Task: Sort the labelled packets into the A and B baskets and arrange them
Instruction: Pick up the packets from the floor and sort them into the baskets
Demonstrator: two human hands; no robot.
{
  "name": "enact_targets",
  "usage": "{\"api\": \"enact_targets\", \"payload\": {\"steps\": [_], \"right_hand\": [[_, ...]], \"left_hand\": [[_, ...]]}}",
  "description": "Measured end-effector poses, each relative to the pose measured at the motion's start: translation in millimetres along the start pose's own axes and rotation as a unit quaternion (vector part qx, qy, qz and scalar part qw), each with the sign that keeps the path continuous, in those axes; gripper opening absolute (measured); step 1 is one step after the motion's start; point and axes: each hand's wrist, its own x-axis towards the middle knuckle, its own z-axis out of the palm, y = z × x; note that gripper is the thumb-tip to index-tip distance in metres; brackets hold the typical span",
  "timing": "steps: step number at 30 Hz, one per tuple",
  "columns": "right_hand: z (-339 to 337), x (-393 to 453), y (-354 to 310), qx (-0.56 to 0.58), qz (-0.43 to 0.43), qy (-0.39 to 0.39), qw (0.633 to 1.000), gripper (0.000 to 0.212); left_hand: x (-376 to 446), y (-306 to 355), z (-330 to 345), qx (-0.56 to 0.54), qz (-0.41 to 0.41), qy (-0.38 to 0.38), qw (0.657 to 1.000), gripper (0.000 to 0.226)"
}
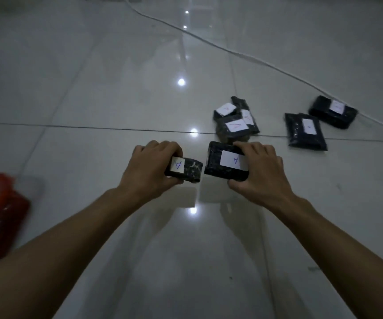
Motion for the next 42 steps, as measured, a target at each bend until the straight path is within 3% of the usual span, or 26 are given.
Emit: {"api": "enact_targets", "payload": {"steps": [7, 13, 20, 25, 34, 36, 40, 42], "right_hand": [[45.0, 11.5, -140.5, 0.072, -0.119, -0.003, 0.99, 0.081], [68.4, 6.6, -271.3, 0.164, -0.226, -0.044, 0.959, 0.083], [85.5, 10.2, -410.7, 0.223, -0.311, -0.102, 0.918, 0.063], [119.7, 23.1, -482.9, 0.199, -0.327, -0.134, 0.914, 0.06], [188.6, 56.5, -568.4, 0.09, -0.294, -0.133, 0.942, 0.068], [194.0, 61.4, -578.9, 0.095, -0.304, -0.147, 0.937, 0.059], [197.3, 56.8, -573.0, 0.135, -0.325, -0.227, 0.908, 0.02], [190.3, 50.4, -558.9, 0.18, -0.332, -0.238, 0.895, 0.018]], "left_hand": [[-119.1, -74.1, -82.1, 0.04, -0.126, 0.071, 0.989, 0.041], [-249.7, -116.7, -139.6, 0.086, -0.234, 0.132, 0.959, 0.037], [-356.3, -129.7, -171.6, 0.078, -0.341, 0.118, 0.929, 0.042], [-367.9, -138.5, -169.4, 0.055, -0.384, 0.151, 0.909, 0.041], [-355.8, -190.7, -155.5, 0.033, -0.461, 0.172, 0.87, 0.043], [-353.1, -199.6, -152.9, 0.016, -0.481, 0.193, 0.855, 0.041], [-345.3, -206.9, -153.1, -0.013, -0.506, 0.229, 0.832, 0.041], [-342.4, -207.2, -155.8, -0.017, -0.514, 0.248, 0.821, 0.041]]}}
